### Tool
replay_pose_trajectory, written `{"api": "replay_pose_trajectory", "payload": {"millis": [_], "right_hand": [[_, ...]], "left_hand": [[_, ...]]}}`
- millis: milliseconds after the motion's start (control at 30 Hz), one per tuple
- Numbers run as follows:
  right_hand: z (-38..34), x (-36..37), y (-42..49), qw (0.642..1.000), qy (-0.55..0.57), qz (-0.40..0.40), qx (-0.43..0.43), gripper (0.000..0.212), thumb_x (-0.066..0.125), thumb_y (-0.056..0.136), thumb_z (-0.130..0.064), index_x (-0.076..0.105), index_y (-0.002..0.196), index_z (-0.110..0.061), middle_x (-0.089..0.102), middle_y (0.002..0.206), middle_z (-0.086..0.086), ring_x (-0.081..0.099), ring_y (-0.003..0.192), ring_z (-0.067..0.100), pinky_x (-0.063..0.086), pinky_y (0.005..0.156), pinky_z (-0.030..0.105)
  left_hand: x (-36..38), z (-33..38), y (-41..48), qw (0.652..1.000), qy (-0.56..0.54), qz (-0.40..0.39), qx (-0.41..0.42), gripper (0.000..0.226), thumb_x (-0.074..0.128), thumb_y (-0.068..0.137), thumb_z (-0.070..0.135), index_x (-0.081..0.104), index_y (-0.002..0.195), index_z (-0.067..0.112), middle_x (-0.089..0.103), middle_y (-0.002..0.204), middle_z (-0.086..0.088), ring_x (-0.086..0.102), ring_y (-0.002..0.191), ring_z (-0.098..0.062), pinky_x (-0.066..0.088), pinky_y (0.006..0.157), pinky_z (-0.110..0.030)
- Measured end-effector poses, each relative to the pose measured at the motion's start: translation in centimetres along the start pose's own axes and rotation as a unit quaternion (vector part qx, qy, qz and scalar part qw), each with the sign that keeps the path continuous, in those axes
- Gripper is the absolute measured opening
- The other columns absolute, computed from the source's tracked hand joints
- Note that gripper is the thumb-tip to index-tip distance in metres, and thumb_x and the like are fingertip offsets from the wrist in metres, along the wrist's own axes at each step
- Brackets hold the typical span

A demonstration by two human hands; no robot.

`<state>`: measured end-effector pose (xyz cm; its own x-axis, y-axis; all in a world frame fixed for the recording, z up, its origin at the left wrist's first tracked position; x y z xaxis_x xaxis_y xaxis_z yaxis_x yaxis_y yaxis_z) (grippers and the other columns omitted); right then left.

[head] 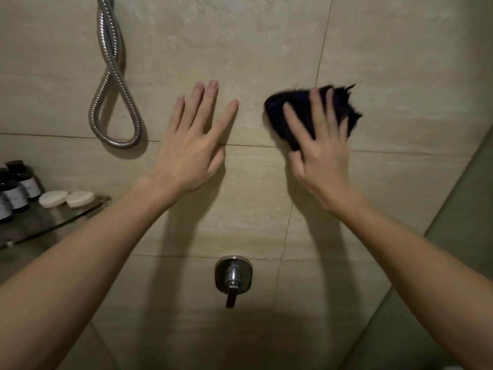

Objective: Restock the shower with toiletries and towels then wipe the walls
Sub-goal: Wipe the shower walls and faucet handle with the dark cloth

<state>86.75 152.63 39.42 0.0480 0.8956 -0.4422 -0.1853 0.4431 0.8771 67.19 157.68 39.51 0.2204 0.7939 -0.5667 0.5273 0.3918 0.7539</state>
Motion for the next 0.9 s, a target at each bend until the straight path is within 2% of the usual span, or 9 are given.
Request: {"api": "replay_pose_trajectory", "payload": {"millis": [100,200,300,367,467,567,633,733,900], "right_hand": [[-4.3,5.2,-6.9,0.989,-0.015,-0.083,-0.124,0.081,0.052,0.08,-0.033,0.029,0.157,-0.031,0.012,0.166,0.014,0.018,0.151,0.038,0.021,0.116,0.057],[-9.3,10.6,-15.8,0.936,0.011,-0.207,-0.284,0.073,0.054,0.087,-0.033,0.03,0.157,-0.03,0.009,0.168,0.009,0.033,0.146,0.035,0.024,0.118,0.052],[-11.5,12.9,-20.5,0.896,0.022,-0.27,-0.352,0.07,0.064,0.091,-0.024,0.036,0.155,-0.025,0.014,0.168,0.008,0.031,0.148,0.031,0.019,0.122,0.048],[-12.0,12.8,-19.8,0.89,0.018,-0.268,-0.369,0.07,0.069,0.087,-0.021,0.042,0.152,-0.025,0.019,0.166,0.009,0.033,0.148,0.031,0.017,0.122,0.047],[-12.8,11.1,-15.3,0.906,0.032,-0.199,-0.373,0.063,0.066,0.088,-0.019,0.048,0.148,-0.025,0.027,0.164,0.012,0.039,0.144,0.033,0.018,0.122,0.048],[-14.8,10.1,-10.8,0.926,0.038,-0.146,-0.346,0.056,0.049,0.094,-0.018,0.046,0.149,-0.024,0.027,0.164,0.013,0.034,0.147,0.034,0.018,0.121,0.048],[-16.8,10.2,-9.4,0.934,0.045,-0.135,-0.327,0.054,0.044,0.097,-0.017,0.044,0.151,-0.023,0.026,0.164,0.014,0.031,0.148,0.035,0.019,0.121,0.049],[-20.0,11.1,-8.8,0.94,0.052,-0.146,-0.305,0.057,0.042,0.098,-0.018,0.036,0.154,-0.024,0.019,0.166,0.015,0.027,0.149,0.038,0.013,0.121,0.051],[-26.0,14.4,-11.4,0.931,0.073,-0.214,-0.288,0.068,0.043,0.095,-0.019,0.022,0.159,-0.026,0.006,0.168,0.011,0.02,0.151,0.038,0.012,0.122,0.053]], "left_hand": [[1.1,0.8,-1.1,1.0,0.001,0.002,-0.025,0.083,0.053,0.092,0.03,0.009,0.162,0.021,0.001,0.168,-0.022,0.0,0.155,-0.041,0.006,0.125,-0.056],[2.6,1.7,-3.3,0.999,-0.005,-0.017,-0.033,0.085,0.054,0.09,0.027,0.009,0.162,0.02,0.0,0.168,-0.022,-0.002,0.155,-0.04,0.006,0.125,-0.056],[4.4,2.5,-6.5,0.998,-0.003,-0.062,-0.021,0.091,0.06,0.089,0.026,0.007,0.162,0.019,-0.003,0.167,-0.022,-0.003,0.156,-0.038,0.009,0.124,-0.058],[5.5,2.4,-9.0,0.995,-0.006,-0.1,-0.024,0.096,0.065,0.086,0.026,0.008,0.162,0.019,-0.004,0.167,-0.023,-0.004,0.156,-0.037,0.009,0.124,-0.059],[6.5,1.8,-13.1,0.988,-0.044,-0.142,-0.044,0.089,0.064,0.086,0.02,0.018,0.161,0.016,0.001,0.167,-0.023,0.001,0.156,-0.036,0.01,0.124,-0.057],[6.8,0.3,-17.8,0.977,-0.098,-0.148,-0.122,0.072,0.061,0.088,0.013,0.034,0.155,0.011,0.021,0.164,-0.02,0.022,0.153,-0.034,0.016,0.125,-0.051],[7.0,-1.3,-21.3,0.964,-0.122,-0.148,-0.183,0.062,0.062,0.087,0.01,0.045,0.147,0.009,0.04,0.155,-0.017,0.04,0.143,-0.033,0.022,0.123,-0.049],[8.1,-3.3,-27.2,0.944,-0.13,-0.199,-0.231,0.045,0.063,0.088,0.011,0.059,0.133,0.012,0.059,0.137,-0.012,0.056,0.124,-0.031,0.035,0.112,-0.045],[9.0,-8.1,-36.4,0.888,-0.102,-0.31,-0.325,0.04,0.053,0.089,0.029,0.066,0.125,0.017,0.061,0.135,-0.012,0.056,0.123,-0.034,0.041,0.107,-0.047]]}}
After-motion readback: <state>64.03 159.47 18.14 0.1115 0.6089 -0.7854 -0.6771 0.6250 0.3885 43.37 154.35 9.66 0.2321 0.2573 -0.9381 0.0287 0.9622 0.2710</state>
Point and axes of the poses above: each hand's wrist, its own y-axis towards the middle knuckle, its own x-axis out of the palm, z = x × y, the point moved 9 cm from there along y, towards the middle knuckle
